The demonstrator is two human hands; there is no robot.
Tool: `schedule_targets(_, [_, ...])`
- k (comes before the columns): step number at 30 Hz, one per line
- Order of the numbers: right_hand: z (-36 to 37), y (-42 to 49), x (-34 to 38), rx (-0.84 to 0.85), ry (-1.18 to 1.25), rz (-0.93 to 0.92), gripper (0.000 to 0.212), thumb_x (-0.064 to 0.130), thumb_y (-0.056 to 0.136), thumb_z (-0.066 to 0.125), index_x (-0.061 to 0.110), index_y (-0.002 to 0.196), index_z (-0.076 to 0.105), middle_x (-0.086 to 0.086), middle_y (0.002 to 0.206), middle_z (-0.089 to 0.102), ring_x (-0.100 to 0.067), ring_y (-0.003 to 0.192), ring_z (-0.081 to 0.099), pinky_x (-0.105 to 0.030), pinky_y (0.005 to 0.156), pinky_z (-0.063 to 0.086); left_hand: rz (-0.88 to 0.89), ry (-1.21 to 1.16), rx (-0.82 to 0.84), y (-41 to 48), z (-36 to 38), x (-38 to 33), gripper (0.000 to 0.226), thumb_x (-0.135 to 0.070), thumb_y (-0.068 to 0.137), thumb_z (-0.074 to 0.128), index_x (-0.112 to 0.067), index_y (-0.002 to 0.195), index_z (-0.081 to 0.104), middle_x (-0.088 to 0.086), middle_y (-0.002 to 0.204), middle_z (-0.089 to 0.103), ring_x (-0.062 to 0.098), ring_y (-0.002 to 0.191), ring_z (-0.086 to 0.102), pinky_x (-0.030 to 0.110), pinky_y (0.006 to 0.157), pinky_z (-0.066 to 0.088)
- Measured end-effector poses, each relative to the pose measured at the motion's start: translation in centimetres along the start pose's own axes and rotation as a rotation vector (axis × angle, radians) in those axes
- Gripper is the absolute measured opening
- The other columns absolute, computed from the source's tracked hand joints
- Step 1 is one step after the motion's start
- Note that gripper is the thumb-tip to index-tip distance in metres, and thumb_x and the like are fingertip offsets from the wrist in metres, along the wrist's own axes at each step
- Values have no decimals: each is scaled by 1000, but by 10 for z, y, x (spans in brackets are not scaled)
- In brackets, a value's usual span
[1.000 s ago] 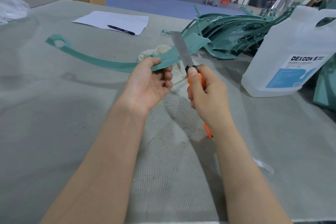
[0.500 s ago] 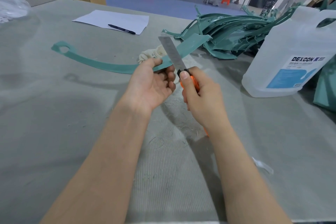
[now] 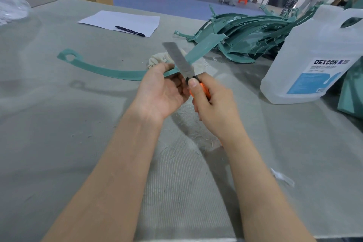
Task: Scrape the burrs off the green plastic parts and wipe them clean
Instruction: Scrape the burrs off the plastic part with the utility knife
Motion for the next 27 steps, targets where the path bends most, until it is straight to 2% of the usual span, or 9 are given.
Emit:
schedule_targets(4, [1,0,0,32,0,24,20,34,101,46,24,86,54,4,56,51,-20,55,53,-46,58,50,5,51,-3,0,-2,-3,26,-25,98,39,-9,92,59,0,59,56,12,60,45,23,66,35])
schedule_targets(7, [-3,0,-1,5,65,53,20,35,100,47,33,81,53,-3,57,51,-22,55,50,-48,59,49,12,96,-35,0,-5,-3,25,-26,98,37,-12,92,56,-2,64,55,9,59,45,22,59,31])
schedule_targets(10, [-4,0,-1,-40,72,57,20,37,100,47,31,81,53,-5,59,53,-20,54,49,-47,59,49,10,79,-61,1,-5,-1,27,-26,98,37,-13,83,55,-3,63,54,9,61,46,23,60,31])
schedule_targets(14, [-4,1,-2,-83,74,92,22,39,99,46,34,78,51,5,56,51,-17,53,49,-44,58,49,-9,43,-32,0,-4,-1,31,-29,99,37,-13,82,57,-3,68,62,11,69,53,25,65,36])
schedule_targets(18, [-7,1,0,-144,92,130,19,38,99,48,28,84,55,-5,64,59,-23,55,55,-44,58,50,-28,79,63,-1,-2,1,35,-35,99,34,-14,90,61,-1,86,70,16,89,59,30,79,42])
schedule_targets(21, [-18,3,2,-284,318,214,12,40,96,55,28,93,56,-1,71,68,-12,46,52,-28,49,44,34,209,97,0,1,3,32,-35,100,36,-17,108,61,-1,96,73,12,89,60,30,84,44])
schedule_targets(23, [-26,4,0,-336,449,294,24,42,93,61,20,99,53,2,80,73,-11,43,50,-22,46,42,117,347,80,1,3,6,29,-35,100,41,-20,119,58,-1,105,71,10,90,63,29,83,46])
schedule_targets(26, [-32,4,-6,-356,568,410,26,31,92,65,11,93,49,-2,79,70,-11,43,47,-20,44,40,274,652,149,-1,3,14,18,-26,96,56,-28,112,61,-8,116,68,9,106,64,31,94,48])
schedule_targets(27, [-33,5,-8,-361,589,444,24,27,92,66,11,91,48,-7,77,63,-12,44,46,-20,45,40,325,751,203,-3,2,16,19,-23,94,60,-32,109,62,-16,114,68,3,108,62,26,95,48])
Point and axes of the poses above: each hand's wrist, its own y-axis towards the middle knuckle, its own z-axis out of the palm, x = y × z, the point moved 2 cm from there along y, towards the middle knuckle
